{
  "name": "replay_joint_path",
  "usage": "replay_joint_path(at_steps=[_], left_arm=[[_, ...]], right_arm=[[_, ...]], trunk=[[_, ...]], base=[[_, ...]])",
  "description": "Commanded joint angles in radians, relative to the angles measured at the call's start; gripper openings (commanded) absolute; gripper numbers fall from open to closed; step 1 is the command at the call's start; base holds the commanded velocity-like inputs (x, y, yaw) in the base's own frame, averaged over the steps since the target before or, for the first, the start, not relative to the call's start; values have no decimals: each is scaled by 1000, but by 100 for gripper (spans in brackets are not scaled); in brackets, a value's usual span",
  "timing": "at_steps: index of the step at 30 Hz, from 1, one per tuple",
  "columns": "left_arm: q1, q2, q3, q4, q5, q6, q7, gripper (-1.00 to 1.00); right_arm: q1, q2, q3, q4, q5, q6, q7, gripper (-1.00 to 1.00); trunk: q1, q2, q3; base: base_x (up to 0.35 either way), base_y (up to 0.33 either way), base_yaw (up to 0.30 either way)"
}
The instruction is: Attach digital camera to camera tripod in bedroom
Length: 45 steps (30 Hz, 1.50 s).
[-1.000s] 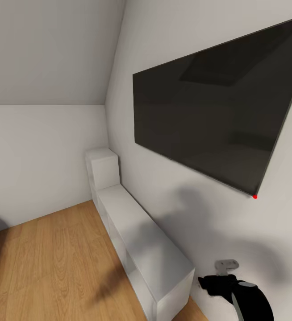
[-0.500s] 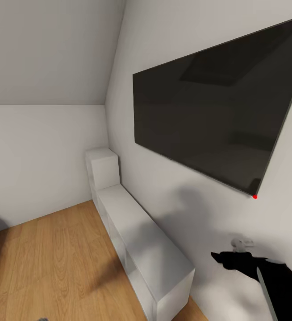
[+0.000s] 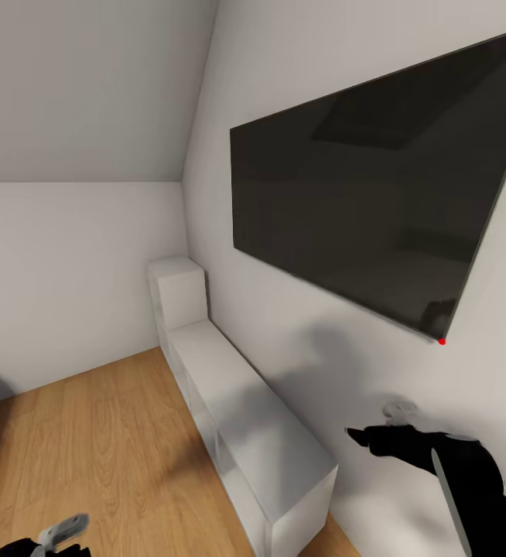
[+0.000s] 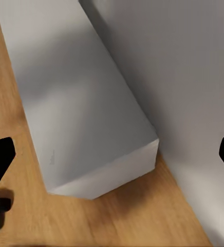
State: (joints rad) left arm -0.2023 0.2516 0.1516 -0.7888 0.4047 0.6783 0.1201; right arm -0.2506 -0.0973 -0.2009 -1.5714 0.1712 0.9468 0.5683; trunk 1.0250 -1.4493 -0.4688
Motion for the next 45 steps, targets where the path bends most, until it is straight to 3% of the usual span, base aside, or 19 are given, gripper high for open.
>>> replay_joint_path(at_steps=[1, 6, 15, 20, 26, 30, 31, 33, 45], left_arm=[[-11, 0, 0, 1, 11, 5, 8, 100], [-77, 1, 0, 20, 12, 8, 8, 100], [-192, 1, 0, 112, 10, 8, 9, 100], [-301, -3, 0, 186, 7, 7, 9, 100], [-393, -17, -1, 246, 3, 5, 8, 100], [-419, -36, -3, 269, 2, 0, 8, 100], [-431, -64, -8, 284, -5, -8, 7, 100], [-434, -81, -17, 286, -16, -14, 7, 100], [-437, -140, -42, 266, -36, -23, 7, 100]], right_arm=[[-4, 1, 6, -1, 11, 3, 25, 100], [-17, 3, 32, -1, 11, 3, 133, 100], [-22, 6, 40, -1, 12, -3, 225, 100], [-22, 36, 56, -1, 12, -5, 243, 100], [-22, 78, 69, 1, 14, -8, 244, 100], [-22, 88, 73, 2, 17, -7, 242, 100], [-22, 94, 76, 2, 21, -3, 242, 100], [-22, 96, 76, 2, 23, -2, 242, 100], [-22, 97, 75, 2, 25, 2, 243, 100]], trunk=[[0, -1, -1], [0, -1, -1], [0, -1, -1], [0, -1, -1], [0, -1, -1], [0, -1, -1], [0, -1, -1], [0, -1, -1], [0, -1, -1]], base=[[0, 0, 0], [0, 0, 0], [0, 0, 0], [0, 0, 0], [0, 0, 0], [0, 0, 0], [0, 0, 0], [0, 0, 0], [0, 0, 0]])
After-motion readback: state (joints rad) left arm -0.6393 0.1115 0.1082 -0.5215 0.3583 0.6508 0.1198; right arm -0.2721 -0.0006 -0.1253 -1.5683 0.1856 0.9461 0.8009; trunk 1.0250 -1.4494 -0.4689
